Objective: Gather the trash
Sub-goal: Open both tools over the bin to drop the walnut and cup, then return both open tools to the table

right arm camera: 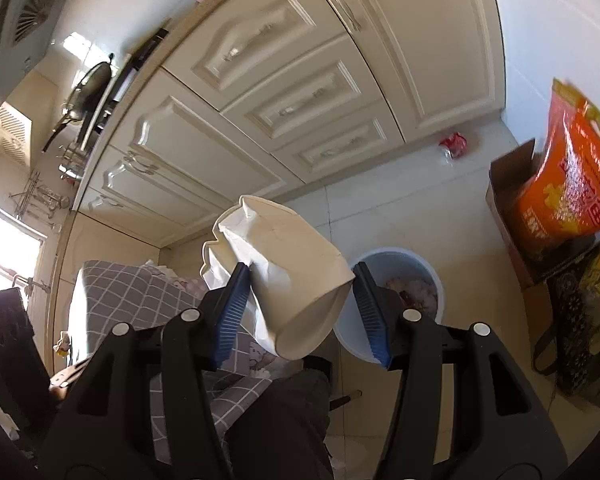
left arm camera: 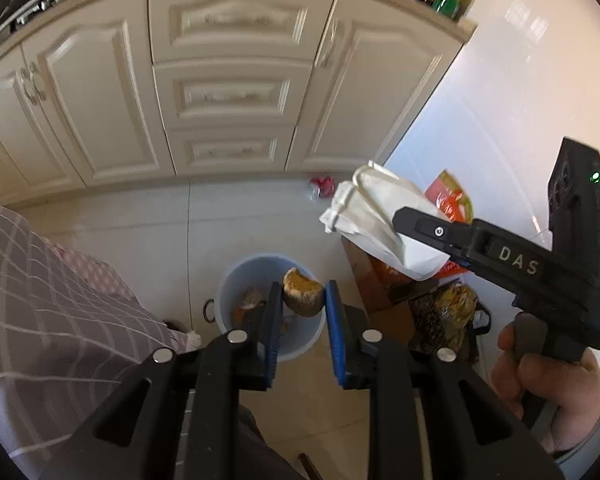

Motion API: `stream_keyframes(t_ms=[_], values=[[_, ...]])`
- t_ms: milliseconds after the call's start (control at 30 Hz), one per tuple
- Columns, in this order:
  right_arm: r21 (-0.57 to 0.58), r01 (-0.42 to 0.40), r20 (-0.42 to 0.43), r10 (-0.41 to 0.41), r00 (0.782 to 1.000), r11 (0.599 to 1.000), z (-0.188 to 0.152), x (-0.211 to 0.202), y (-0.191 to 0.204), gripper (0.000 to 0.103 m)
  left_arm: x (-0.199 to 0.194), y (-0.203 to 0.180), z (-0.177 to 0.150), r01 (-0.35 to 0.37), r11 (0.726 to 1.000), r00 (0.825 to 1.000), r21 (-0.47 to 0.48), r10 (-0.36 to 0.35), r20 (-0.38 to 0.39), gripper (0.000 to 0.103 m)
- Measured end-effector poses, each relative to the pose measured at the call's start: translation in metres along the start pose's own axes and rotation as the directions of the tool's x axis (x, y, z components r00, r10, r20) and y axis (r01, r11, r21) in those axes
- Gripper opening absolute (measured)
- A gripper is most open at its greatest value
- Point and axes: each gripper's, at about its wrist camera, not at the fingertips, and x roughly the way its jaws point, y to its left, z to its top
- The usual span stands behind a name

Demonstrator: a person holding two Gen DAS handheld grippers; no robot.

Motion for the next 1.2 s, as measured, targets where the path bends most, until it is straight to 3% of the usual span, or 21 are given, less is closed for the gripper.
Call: stream_keyframes(t_ms=[400,433,467,500,533,633,867,1200], values=[[0.070,0.053,-0.113,-0.044,0.993,0.996,0.008,0.070,-0.019,0.056,0.060,0.013,0.013,-0.003,1.000,0.988,-0.009,0.001,-0.155,0.024],[0.086,0.054,-0.118,-0.044,0.992,0.995,0.008,0.075,-0.024,0.063,0.062,0.012,0.014,-0.001,1.000,0.987,0.003,0.001,-0.159,0.038],[0.099,0.056,-0.120,-0.044,0.992,0.994,0.008,0.078,-0.027,0.077,0.063,0.012,0.015,-0.016,1.000,0.988,0.012,0.018,-0.153,0.049],[0.112,0.064,-0.118,-0.051,0.992,0.992,0.008,0.080,-0.031,0.083,0.061,0.014,0.016,-0.044,0.999,0.990,0.007,0.044,-0.136,0.071],[0.122,0.071,-0.115,-0.057,0.992,0.990,0.008,0.081,-0.035,0.089,0.059,0.016,0.017,-0.055,0.998,0.991,-0.004,0.054,-0.121,0.079],[0.143,0.092,-0.108,-0.077,0.991,0.985,0.007,0.079,-0.041,0.096,0.054,0.023,0.019,-0.064,0.997,0.991,-0.039,0.059,-0.117,0.083],[0.137,0.117,-0.082,-0.107,0.991,0.984,0.002,0.061,-0.036,0.097,0.032,0.027,0.021,-0.096,0.994,0.992,-0.056,0.091,-0.085,0.088],[0.108,0.093,-0.047,-0.089,0.995,0.990,-0.002,0.036,-0.013,0.097,-0.008,0.034,0.016,-0.018,0.996,1.000,-0.091,0.015,-0.025,0.088]])
